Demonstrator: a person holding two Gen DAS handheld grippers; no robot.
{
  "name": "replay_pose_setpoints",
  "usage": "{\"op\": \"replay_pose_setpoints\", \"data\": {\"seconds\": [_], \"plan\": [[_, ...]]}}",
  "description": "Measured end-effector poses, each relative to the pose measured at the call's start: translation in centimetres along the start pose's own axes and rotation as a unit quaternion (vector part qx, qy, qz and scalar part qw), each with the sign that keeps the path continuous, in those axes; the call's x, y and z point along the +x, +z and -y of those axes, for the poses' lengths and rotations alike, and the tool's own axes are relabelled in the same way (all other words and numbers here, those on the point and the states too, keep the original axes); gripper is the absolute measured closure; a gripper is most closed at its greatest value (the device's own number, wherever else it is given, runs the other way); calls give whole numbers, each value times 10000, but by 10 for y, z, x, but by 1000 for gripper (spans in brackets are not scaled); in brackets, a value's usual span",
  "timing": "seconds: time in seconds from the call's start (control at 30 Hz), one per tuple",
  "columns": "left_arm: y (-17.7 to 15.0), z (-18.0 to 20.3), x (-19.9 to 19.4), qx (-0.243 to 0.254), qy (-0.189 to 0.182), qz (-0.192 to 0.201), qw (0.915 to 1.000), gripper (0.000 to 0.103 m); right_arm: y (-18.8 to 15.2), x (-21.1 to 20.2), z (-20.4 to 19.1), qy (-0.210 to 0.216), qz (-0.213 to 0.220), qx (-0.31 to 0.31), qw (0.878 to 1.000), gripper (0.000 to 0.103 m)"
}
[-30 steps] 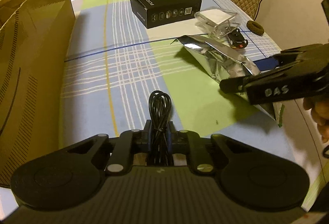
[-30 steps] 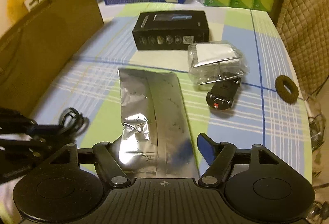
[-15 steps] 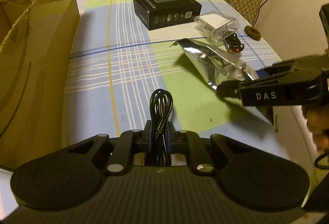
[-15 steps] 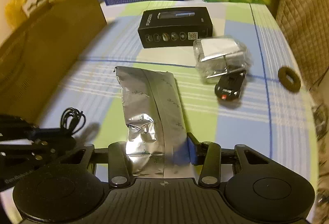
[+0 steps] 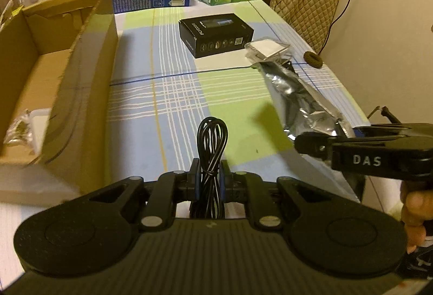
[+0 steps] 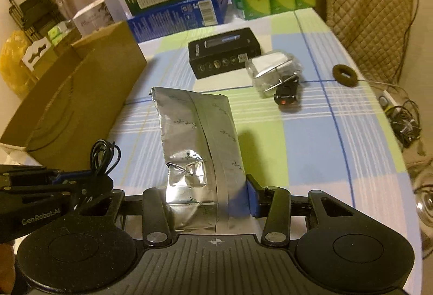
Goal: Organize objects
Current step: 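Carry the black cable and silver foil bag over the cardboard box with both tools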
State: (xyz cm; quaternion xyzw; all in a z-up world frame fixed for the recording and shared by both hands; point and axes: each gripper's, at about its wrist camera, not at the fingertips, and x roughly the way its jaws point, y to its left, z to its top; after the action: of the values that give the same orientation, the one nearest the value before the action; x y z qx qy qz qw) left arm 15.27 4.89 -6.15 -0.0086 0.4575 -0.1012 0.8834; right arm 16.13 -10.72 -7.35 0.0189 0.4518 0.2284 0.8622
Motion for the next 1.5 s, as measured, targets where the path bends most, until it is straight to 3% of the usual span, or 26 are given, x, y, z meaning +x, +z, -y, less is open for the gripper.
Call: {"op": "replay_pose_setpoints", "data": {"seconds": [0.33,0.67,1.5], "plan": [[-26,3,-60,-47,2,223,9997,93,-17,-63,-32,-89,283,-108,9995,62],[-42,3,-95,-56,24,401,9992,93,-27,-91,-49,-46,417,-222,9989,62],[-42,-19,-121,-124,96,591,9981,93,-29,-89,-71,101,388,-408,9984,62]]}}
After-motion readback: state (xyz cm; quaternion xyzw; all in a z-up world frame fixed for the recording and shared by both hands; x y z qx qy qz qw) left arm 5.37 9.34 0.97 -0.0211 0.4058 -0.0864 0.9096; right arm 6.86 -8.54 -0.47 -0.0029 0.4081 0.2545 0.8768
